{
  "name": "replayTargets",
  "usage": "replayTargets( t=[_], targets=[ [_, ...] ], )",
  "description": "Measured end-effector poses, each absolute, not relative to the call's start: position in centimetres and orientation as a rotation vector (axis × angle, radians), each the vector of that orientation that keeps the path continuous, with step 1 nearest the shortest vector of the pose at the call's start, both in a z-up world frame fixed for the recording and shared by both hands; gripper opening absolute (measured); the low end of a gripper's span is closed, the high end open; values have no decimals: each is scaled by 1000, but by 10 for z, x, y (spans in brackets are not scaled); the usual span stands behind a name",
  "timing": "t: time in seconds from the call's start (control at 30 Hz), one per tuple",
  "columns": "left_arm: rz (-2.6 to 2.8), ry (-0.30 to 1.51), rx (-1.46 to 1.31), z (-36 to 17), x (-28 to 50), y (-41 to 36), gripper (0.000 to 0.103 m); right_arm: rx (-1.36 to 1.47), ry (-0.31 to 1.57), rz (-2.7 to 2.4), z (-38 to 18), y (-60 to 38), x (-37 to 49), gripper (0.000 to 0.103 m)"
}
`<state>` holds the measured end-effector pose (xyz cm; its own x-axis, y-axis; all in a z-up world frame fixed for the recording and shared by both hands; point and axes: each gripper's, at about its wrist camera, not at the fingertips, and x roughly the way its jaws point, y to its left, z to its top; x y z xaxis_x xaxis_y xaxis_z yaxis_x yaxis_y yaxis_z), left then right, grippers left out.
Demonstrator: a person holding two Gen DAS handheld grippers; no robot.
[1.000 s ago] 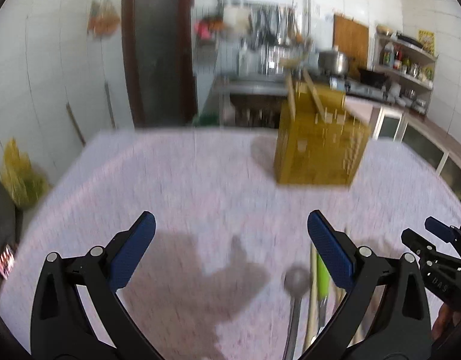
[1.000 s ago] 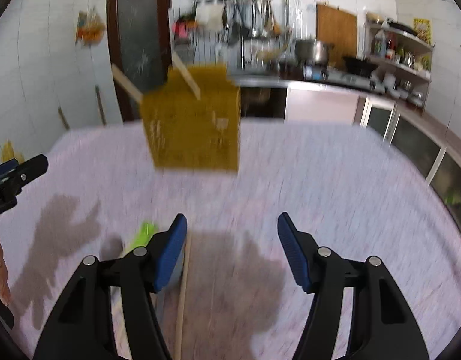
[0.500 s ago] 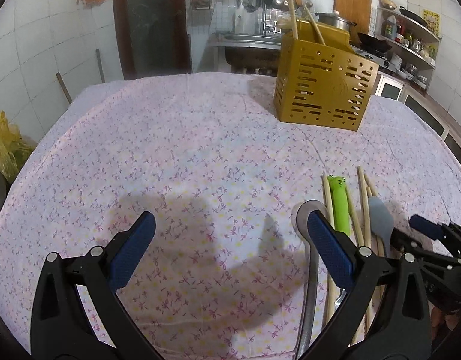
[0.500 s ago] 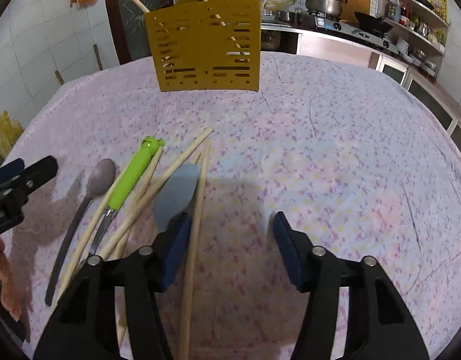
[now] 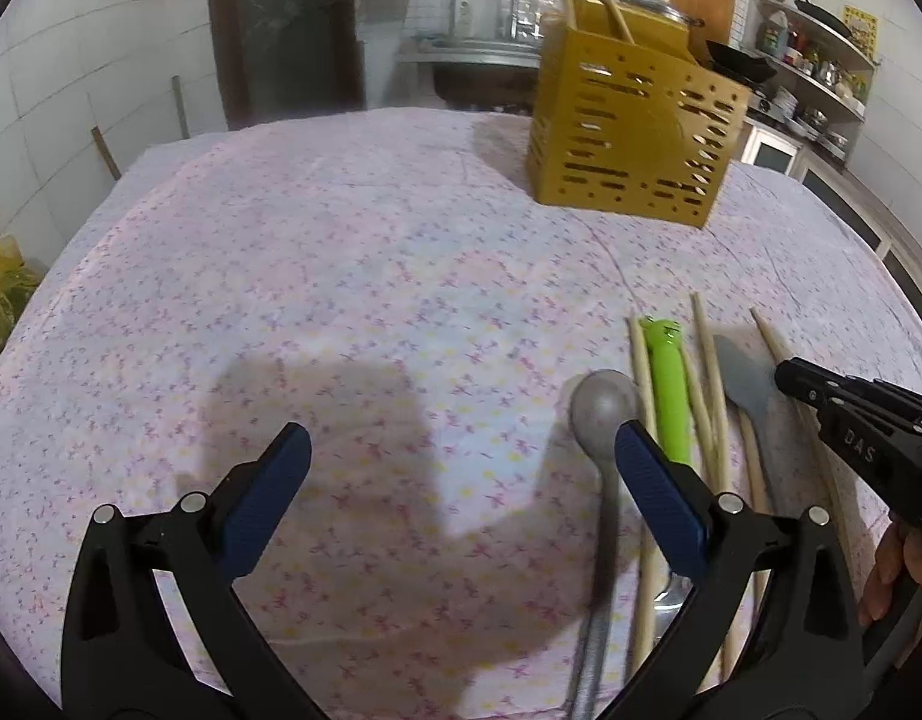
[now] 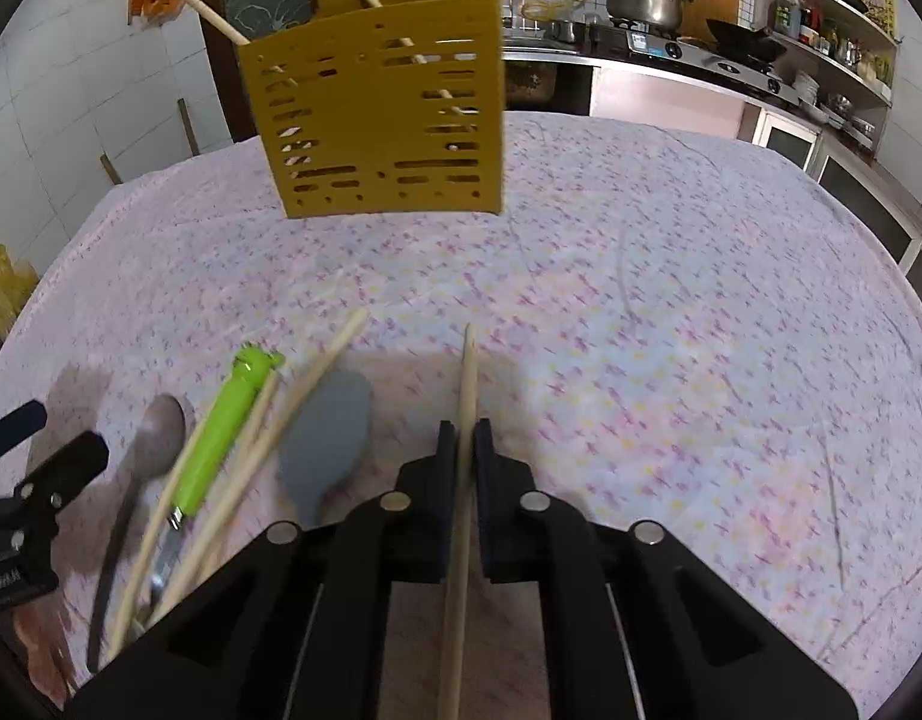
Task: Organize utensils
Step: 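Grasp a wooden chopstick with the right tool while the left tool grasps the metal spoon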
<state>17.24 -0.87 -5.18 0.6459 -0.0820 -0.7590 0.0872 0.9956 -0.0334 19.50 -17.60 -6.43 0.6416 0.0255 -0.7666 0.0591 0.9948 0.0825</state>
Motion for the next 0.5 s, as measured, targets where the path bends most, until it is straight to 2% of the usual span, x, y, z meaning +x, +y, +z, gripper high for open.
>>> replayTargets(
  t=[0.5],
  targets=[
    [-145,952,40,-67,198,-37,98,150,888,-49,-68,-203,187,6]
  ],
)
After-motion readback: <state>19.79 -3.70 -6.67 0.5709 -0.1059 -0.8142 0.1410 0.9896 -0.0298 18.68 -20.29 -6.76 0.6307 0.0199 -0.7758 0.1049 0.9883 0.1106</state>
